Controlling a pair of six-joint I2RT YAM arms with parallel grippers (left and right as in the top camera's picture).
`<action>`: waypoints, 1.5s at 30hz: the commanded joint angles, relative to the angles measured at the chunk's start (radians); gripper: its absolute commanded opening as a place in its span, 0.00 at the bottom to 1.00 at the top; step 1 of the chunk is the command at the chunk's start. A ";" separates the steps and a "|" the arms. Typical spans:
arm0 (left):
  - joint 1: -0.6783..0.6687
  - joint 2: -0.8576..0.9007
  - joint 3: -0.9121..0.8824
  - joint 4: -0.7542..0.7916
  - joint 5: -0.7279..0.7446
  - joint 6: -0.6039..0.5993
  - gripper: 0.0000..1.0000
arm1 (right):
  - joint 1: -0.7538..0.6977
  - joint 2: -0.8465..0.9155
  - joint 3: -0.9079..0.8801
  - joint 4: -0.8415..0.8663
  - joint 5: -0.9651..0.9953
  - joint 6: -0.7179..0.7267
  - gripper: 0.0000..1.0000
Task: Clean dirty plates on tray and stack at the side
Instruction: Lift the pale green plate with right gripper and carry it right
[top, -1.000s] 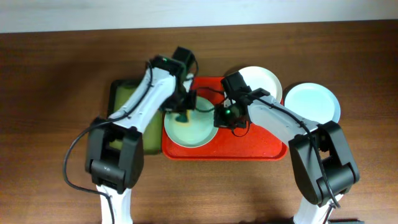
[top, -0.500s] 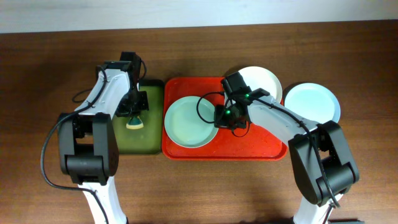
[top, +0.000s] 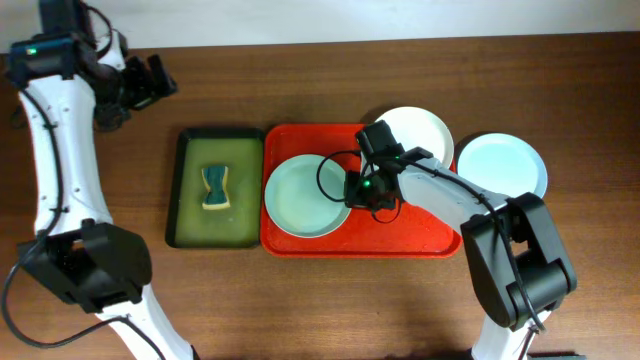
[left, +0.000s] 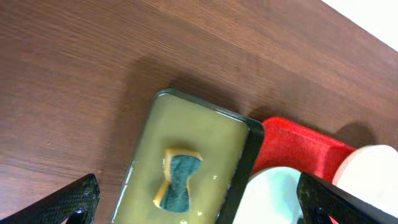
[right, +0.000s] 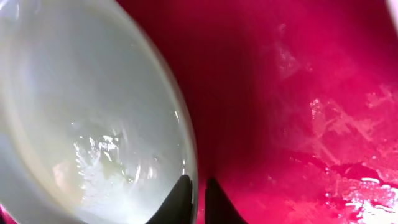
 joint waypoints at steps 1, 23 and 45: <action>0.030 -0.018 0.013 -0.002 0.030 0.009 0.99 | 0.001 0.008 -0.009 0.009 0.006 -0.002 0.04; 0.030 -0.018 0.013 -0.002 0.030 0.009 0.99 | 0.375 -0.008 0.409 -0.086 0.563 -0.154 0.04; 0.030 -0.018 0.013 -0.002 0.029 0.009 0.99 | 0.742 -0.008 0.570 0.383 1.237 -1.085 0.04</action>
